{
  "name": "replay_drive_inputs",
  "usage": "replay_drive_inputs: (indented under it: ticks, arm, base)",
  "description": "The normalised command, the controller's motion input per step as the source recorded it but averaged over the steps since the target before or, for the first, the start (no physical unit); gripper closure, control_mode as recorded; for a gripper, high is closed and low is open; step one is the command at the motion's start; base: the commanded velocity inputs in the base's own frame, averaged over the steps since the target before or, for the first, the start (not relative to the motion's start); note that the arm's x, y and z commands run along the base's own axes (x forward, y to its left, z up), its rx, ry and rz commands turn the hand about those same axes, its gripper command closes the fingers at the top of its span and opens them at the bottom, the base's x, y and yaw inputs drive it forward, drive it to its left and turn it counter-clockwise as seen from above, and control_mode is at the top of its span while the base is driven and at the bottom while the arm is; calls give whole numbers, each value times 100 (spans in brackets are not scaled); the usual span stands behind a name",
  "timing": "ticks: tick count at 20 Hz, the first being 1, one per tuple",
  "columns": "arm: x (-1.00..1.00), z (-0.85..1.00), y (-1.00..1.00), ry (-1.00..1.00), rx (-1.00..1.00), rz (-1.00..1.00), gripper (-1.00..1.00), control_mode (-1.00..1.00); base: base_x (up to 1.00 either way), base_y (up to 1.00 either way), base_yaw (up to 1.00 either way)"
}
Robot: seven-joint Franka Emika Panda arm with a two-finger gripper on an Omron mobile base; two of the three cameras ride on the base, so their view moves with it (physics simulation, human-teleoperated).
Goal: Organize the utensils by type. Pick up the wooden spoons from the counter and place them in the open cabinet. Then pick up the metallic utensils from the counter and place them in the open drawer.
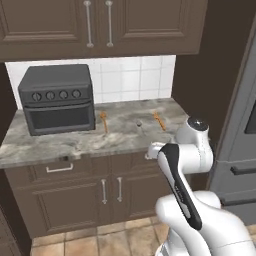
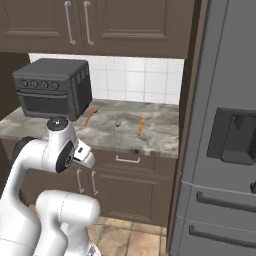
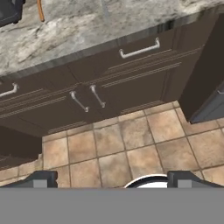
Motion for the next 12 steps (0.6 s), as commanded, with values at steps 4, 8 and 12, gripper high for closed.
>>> replay_drive_inputs:
  ticks: [4, 8, 12]
  arm:
    - [0, 0, 0, 0, 0, 0, -100, 100]
    - [0, 0, 0, 0, 0, 0, -100, 100]
    - [0, 0, 0, 0, 0, 0, -100, 100]
  base:
    - [60, 7, 12]
    - [56, 2, 16]
    - [58, 2, 18]
